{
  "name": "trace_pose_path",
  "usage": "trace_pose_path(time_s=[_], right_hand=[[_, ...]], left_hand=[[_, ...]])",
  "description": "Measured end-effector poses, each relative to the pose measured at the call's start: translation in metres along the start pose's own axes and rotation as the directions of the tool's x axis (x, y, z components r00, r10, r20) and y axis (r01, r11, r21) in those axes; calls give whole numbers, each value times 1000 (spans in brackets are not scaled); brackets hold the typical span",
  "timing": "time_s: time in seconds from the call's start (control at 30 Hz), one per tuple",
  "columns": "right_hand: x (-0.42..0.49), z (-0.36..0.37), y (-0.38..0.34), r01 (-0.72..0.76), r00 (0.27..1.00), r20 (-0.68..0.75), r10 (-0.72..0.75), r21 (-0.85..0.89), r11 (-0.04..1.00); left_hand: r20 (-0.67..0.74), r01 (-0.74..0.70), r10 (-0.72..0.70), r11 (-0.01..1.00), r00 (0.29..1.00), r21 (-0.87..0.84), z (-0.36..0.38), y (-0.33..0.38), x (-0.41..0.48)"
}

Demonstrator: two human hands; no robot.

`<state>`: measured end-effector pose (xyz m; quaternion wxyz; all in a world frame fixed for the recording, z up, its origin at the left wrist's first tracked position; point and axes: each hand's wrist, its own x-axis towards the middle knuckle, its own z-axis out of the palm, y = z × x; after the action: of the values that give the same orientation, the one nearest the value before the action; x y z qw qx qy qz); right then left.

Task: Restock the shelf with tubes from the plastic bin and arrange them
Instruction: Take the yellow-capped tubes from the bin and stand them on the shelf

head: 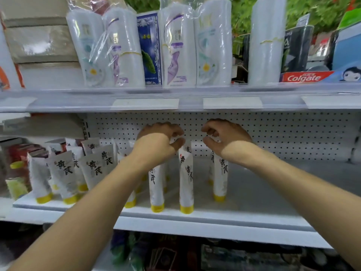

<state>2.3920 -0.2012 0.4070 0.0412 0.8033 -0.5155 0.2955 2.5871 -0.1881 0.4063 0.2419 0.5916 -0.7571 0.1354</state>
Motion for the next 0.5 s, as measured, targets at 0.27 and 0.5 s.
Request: trace_pose_path(time_s=[0.27,0.5], right_hand=[[-32,26,-72,185,979,-67,-190,-80,980],[-65,90,-193,317,938,-131,-320,-50,947]], left_hand=[[-167,-58,62,998,984,24,-20,-54,-84],[-147,-25,22,999,989,-19,-51,-154,-189]])
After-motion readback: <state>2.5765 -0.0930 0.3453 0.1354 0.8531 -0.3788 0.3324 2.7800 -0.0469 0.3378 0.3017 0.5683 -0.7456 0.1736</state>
